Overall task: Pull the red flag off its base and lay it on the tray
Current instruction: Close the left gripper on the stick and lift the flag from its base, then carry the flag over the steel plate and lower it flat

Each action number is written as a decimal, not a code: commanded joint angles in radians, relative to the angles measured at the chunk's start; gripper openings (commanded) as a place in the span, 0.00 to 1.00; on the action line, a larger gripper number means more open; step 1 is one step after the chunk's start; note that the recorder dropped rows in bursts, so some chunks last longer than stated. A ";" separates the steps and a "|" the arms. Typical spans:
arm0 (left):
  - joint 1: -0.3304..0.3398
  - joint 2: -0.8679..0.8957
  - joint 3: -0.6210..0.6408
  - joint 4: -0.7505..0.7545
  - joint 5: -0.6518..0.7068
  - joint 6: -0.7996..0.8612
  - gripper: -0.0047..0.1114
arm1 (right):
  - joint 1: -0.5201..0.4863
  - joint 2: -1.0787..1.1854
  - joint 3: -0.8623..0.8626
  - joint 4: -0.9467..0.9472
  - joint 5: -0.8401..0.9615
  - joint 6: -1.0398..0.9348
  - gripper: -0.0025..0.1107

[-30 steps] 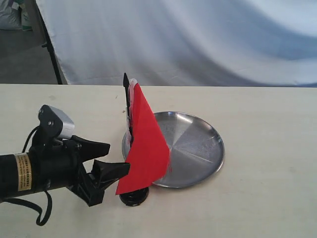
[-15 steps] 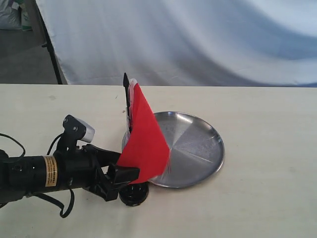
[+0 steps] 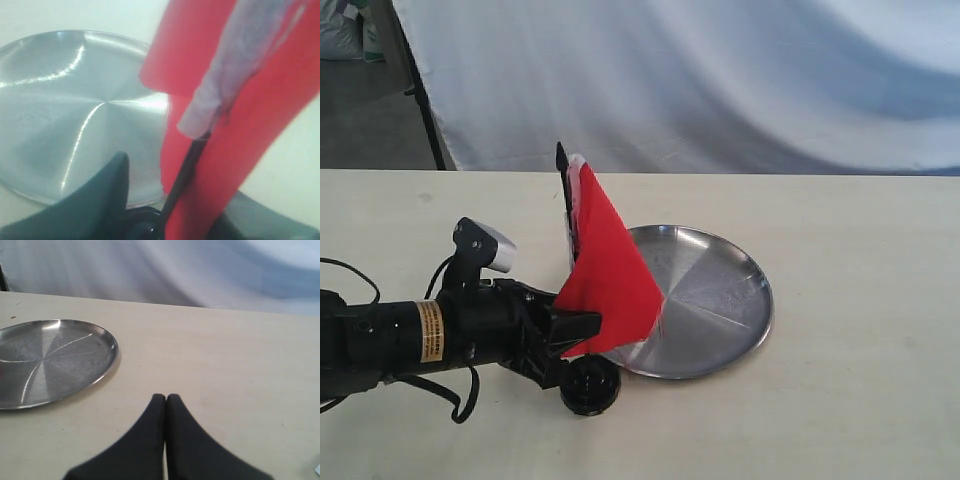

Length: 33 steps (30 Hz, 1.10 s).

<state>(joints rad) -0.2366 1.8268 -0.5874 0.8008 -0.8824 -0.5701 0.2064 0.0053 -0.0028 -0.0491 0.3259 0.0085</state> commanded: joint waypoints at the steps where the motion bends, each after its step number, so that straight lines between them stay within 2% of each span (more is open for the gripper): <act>1: -0.006 0.000 -0.004 -0.002 -0.019 -0.006 0.20 | -0.005 -0.005 0.003 0.000 -0.006 0.003 0.02; 5: -0.006 0.000 -0.004 -0.002 -0.033 -0.006 0.04 | -0.005 -0.005 0.003 0.000 -0.006 0.003 0.02; 14: -0.006 0.000 -0.004 -0.002 -0.057 -0.006 0.04 | -0.005 -0.005 0.003 0.000 -0.006 0.003 0.02; 23: -0.006 0.000 -0.026 -0.002 -0.339 -0.006 0.04 | -0.005 -0.005 0.003 0.000 -0.006 0.003 0.02; 30: -0.006 0.000 -0.087 0.016 -0.330 -0.063 0.04 | -0.005 -0.005 0.003 0.000 -0.006 0.003 0.02; 33: -0.006 0.000 -0.116 0.021 -0.320 -0.142 0.04 | -0.005 -0.005 0.003 0.000 -0.006 0.003 0.02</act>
<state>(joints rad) -0.2411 1.8346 -0.6786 0.8082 -1.2042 -0.6396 0.2064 0.0053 -0.0028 -0.0491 0.3259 0.0085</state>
